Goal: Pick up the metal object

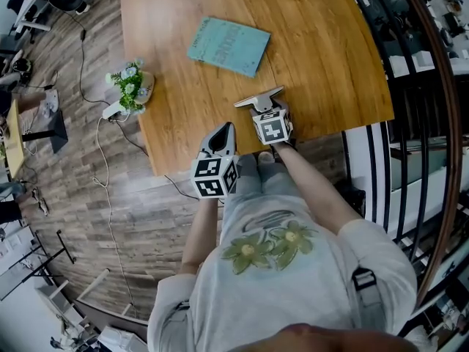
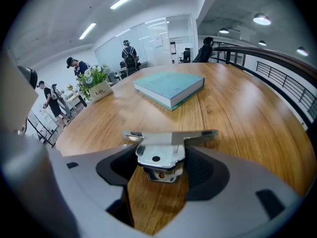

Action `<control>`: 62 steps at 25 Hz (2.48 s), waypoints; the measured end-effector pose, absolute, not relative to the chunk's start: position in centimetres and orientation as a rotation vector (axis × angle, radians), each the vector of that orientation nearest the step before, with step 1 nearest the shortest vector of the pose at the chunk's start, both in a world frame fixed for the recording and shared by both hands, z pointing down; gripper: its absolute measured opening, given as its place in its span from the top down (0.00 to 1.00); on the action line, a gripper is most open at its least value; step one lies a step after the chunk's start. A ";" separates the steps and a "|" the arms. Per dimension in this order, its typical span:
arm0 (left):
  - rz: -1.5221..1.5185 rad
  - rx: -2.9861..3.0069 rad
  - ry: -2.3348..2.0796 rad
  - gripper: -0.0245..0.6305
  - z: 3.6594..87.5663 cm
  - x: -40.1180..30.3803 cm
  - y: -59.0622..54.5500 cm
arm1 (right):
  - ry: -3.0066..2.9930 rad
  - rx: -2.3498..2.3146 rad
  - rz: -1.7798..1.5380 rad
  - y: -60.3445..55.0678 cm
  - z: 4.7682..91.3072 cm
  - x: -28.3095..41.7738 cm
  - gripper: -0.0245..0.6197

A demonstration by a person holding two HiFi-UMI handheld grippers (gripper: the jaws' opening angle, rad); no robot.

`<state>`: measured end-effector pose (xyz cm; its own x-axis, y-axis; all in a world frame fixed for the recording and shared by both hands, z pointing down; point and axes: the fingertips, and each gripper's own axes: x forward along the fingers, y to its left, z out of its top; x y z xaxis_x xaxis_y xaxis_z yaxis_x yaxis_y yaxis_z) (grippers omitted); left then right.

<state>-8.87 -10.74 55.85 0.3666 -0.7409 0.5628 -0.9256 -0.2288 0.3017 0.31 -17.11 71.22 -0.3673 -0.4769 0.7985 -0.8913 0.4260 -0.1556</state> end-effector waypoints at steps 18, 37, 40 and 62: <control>0.454 2.081 -1.354 0.94 54.8 -10.0 -11.3 | -1.966 1.127 0.741 -16.1 70.0 1.2 0.52; 0.429 2.104 -1.362 0.94 53.7 -11.0 -10.6 | -2.024 1.117 0.692 -15.3 66.3 1.3 0.52; 0.422 2.107 -1.369 0.94 53.7 -11.0 -10.6 | -2.041 1.119 0.695 -15.3 65.2 1.3 0.52; 0.387 2.126 -1.404 0.94 51.6 -11.9 -11.2 | -2.170 1.124 0.652 -15.0 57.3 1.2 0.52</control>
